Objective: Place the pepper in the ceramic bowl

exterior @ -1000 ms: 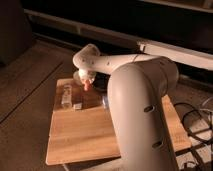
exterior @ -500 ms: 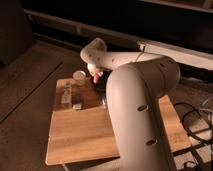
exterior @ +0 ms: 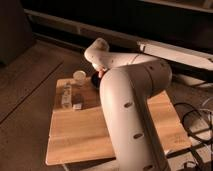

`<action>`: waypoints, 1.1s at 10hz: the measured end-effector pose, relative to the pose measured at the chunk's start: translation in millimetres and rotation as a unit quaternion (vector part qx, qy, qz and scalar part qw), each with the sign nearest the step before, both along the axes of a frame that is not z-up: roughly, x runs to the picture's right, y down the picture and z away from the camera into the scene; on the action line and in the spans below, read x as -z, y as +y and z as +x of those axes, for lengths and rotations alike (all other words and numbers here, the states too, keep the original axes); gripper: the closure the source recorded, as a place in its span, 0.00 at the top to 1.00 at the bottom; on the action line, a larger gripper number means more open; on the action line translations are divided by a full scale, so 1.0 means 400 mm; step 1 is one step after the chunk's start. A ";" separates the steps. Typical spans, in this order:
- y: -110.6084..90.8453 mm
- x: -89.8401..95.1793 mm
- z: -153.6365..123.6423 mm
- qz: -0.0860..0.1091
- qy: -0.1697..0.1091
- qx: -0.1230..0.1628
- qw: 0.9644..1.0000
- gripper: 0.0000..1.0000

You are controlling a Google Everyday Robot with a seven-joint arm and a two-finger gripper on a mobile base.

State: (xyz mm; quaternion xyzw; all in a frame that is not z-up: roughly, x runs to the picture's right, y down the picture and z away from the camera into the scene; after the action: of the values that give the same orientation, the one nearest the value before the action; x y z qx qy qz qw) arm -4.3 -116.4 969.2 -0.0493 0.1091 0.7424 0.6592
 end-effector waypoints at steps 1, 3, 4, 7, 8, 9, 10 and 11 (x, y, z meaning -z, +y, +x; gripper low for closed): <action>0.030 -0.035 0.018 -0.015 0.005 -0.012 1.000 0.08; 0.070 -0.078 0.042 -0.040 0.011 -0.030 0.999 0.28; 0.081 -0.094 0.047 -0.049 0.010 -0.036 0.998 0.39; 0.072 -0.113 0.024 -0.056 -0.003 -0.033 0.998 0.71; 0.061 -0.109 0.015 -0.051 -0.009 -0.030 0.998 0.76; 0.038 -0.098 0.003 -0.040 -0.018 -0.025 0.999 0.80; 0.026 -0.090 -0.001 -0.033 -0.023 -0.020 0.999 0.80; 0.025 -0.087 -0.001 -0.031 -0.025 -0.018 0.999 0.80</action>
State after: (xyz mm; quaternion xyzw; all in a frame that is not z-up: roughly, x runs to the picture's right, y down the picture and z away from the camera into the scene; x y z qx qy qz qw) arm -4.6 -106.4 1003.9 -0.0898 0.1147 0.7491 0.6462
